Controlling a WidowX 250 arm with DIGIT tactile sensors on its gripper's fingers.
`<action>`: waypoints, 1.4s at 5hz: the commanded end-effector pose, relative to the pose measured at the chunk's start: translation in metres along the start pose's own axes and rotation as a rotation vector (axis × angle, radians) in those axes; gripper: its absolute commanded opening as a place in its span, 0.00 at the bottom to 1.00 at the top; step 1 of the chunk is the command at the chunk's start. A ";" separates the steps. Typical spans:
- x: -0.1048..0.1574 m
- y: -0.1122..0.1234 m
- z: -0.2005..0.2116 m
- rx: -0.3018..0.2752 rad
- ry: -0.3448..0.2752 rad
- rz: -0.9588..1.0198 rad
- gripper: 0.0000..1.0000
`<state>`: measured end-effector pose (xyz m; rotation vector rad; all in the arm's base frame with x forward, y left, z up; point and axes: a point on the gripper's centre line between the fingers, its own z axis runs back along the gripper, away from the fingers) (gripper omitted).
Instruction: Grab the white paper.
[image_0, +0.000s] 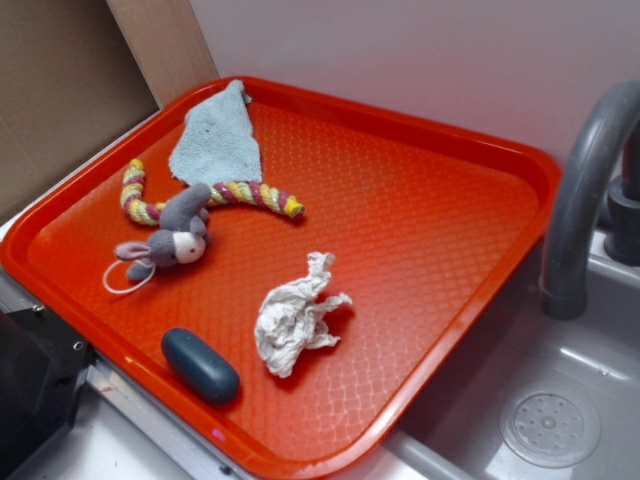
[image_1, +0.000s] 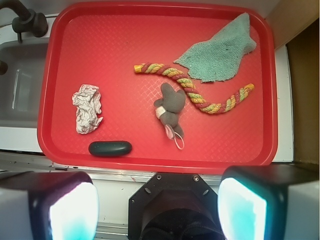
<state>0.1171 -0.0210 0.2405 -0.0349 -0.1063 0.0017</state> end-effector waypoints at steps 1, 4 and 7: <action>0.000 0.000 0.000 0.000 0.000 0.000 1.00; 0.047 -0.071 -0.028 -0.125 -0.122 -0.110 1.00; 0.061 -0.125 -0.143 -0.114 0.013 -0.310 1.00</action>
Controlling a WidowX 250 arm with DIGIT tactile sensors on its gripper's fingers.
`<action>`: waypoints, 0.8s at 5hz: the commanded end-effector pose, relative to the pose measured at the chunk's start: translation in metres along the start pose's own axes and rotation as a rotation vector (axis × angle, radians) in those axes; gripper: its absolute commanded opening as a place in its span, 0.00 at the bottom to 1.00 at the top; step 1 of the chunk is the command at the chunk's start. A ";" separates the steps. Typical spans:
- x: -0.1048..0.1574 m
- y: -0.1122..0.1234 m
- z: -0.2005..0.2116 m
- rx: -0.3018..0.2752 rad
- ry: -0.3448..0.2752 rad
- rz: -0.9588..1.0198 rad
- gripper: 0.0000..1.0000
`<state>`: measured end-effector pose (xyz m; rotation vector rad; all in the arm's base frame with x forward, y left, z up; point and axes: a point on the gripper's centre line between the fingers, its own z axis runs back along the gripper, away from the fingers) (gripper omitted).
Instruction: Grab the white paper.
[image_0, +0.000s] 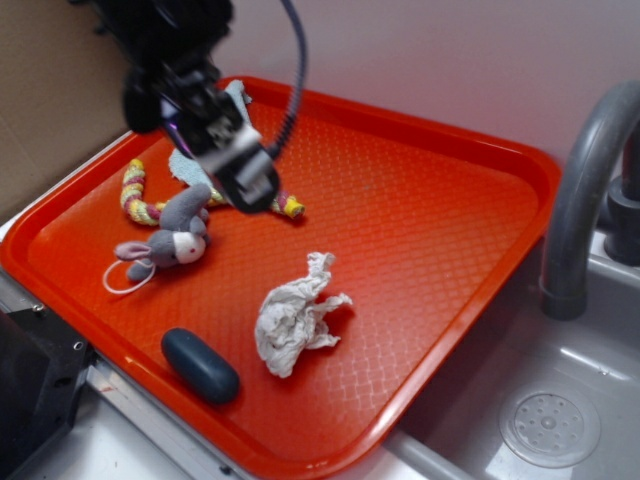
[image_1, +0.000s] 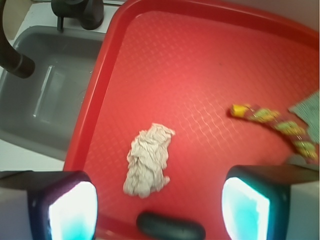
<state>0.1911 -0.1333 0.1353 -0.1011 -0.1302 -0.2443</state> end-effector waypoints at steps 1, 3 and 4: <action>-0.002 -0.015 -0.054 0.025 0.095 -0.096 1.00; -0.007 0.002 -0.081 0.088 0.168 -0.156 1.00; -0.008 0.006 -0.088 0.103 0.228 -0.174 1.00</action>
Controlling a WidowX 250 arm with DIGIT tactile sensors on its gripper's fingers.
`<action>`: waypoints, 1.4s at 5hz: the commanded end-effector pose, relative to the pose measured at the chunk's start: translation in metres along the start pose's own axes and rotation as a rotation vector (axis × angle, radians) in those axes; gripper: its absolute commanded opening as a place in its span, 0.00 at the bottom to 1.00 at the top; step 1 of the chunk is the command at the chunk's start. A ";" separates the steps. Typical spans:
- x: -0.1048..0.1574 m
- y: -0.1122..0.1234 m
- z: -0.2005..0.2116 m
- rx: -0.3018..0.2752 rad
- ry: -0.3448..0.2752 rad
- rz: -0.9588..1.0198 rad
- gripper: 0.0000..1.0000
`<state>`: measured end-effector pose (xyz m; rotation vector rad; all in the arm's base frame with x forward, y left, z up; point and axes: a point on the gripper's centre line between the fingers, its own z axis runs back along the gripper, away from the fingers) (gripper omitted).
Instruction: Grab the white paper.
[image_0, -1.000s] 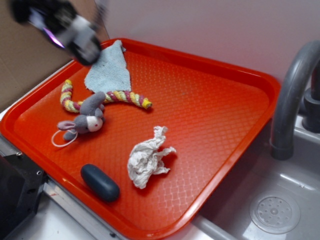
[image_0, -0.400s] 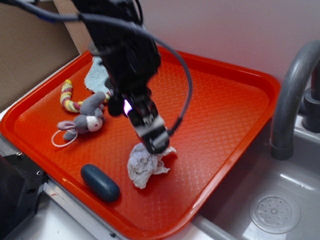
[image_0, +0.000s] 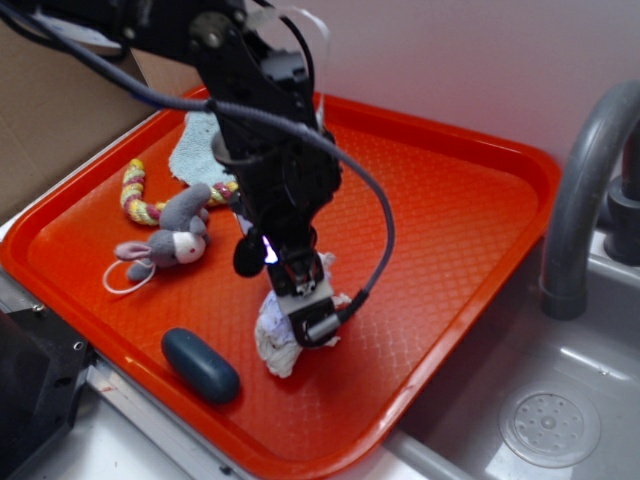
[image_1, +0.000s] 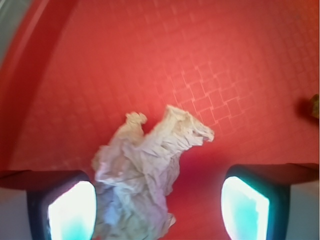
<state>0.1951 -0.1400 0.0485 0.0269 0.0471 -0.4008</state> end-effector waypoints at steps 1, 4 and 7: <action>-0.001 0.005 -0.010 0.004 0.073 -0.034 1.00; -0.001 0.007 0.001 0.060 0.028 -0.023 0.00; 0.016 0.046 0.101 0.050 -0.118 0.169 0.00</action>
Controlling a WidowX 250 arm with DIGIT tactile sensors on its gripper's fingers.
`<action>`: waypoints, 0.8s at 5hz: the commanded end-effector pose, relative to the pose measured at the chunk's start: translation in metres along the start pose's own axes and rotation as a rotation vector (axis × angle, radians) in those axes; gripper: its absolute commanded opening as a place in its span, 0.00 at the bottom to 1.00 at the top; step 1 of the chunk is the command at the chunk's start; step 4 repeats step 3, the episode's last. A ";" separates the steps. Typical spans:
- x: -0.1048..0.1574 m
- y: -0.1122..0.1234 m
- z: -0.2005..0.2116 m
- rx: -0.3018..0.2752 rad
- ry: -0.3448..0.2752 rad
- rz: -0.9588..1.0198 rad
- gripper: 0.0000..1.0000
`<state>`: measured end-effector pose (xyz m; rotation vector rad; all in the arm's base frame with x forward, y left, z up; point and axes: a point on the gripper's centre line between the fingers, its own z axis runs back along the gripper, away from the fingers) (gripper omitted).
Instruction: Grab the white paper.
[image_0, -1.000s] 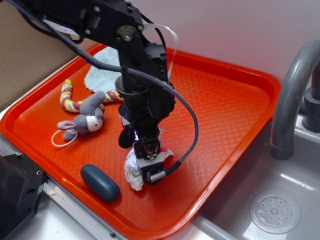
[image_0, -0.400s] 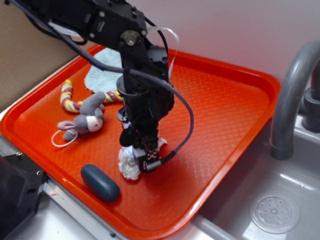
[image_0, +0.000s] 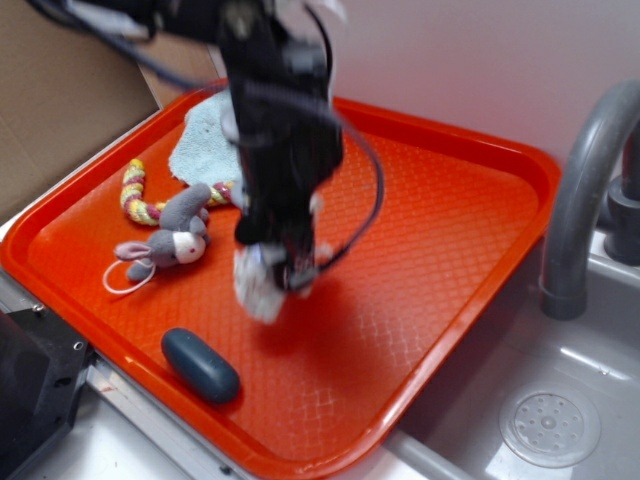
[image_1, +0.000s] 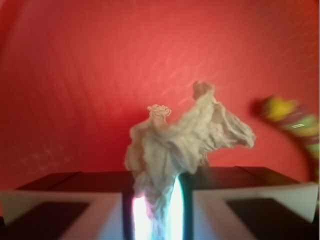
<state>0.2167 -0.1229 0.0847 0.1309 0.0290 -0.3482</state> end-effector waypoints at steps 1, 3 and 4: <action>-0.005 0.058 0.106 -0.115 -0.181 0.227 0.00; -0.019 0.085 0.131 -0.228 -0.237 0.167 0.00; -0.019 0.085 0.131 -0.228 -0.237 0.167 0.00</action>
